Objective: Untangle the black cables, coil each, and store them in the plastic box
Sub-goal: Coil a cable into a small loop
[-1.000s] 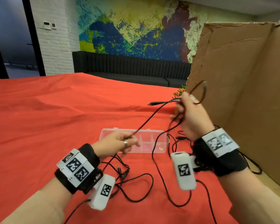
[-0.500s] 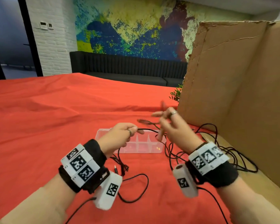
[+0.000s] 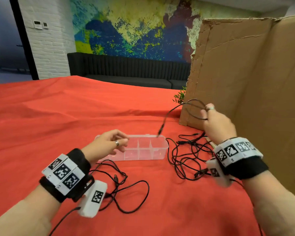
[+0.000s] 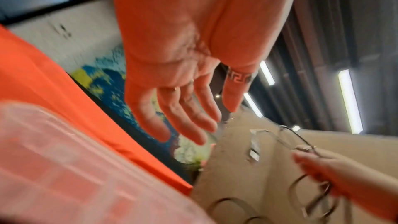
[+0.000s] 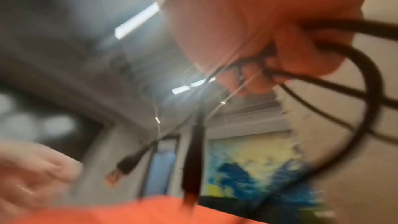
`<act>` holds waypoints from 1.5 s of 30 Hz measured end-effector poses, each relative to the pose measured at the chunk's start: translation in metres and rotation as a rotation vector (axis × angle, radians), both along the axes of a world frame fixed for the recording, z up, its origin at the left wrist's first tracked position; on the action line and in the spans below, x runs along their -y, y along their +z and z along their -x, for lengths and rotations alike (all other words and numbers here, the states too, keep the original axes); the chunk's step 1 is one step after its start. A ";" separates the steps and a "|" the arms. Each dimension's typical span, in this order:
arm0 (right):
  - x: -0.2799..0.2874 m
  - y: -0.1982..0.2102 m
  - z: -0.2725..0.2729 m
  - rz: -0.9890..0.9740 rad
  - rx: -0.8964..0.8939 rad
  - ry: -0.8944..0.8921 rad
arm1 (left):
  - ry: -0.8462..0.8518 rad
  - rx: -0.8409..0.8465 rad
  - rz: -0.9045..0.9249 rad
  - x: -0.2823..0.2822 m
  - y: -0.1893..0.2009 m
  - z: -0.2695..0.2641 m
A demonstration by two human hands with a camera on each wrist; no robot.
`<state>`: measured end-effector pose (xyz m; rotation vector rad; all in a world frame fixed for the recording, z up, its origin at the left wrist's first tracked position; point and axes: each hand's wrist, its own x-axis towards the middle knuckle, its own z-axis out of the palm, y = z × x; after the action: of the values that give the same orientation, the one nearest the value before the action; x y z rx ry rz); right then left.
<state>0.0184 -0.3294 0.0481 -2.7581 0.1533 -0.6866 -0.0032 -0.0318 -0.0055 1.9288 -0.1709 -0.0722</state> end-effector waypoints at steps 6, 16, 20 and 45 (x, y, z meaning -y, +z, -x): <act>0.054 -0.051 -0.042 0.106 -0.453 -0.186 | -0.189 -0.092 -0.459 -0.034 -0.027 -0.008; -0.058 -0.071 0.006 0.005 -0.356 0.510 | -0.404 -0.077 -0.660 -0.041 -0.052 -0.006; -0.130 -0.079 0.043 -0.145 -0.539 0.909 | -0.225 0.130 -0.108 -0.032 -0.029 0.006; -0.049 -0.058 0.019 -0.234 -0.180 0.492 | 0.313 0.382 -0.074 -0.071 0.030 -0.007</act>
<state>-0.0001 -0.2809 -0.0098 -2.4793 -0.3734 -0.2698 0.0042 0.0388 0.0241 2.0056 -0.1191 0.5063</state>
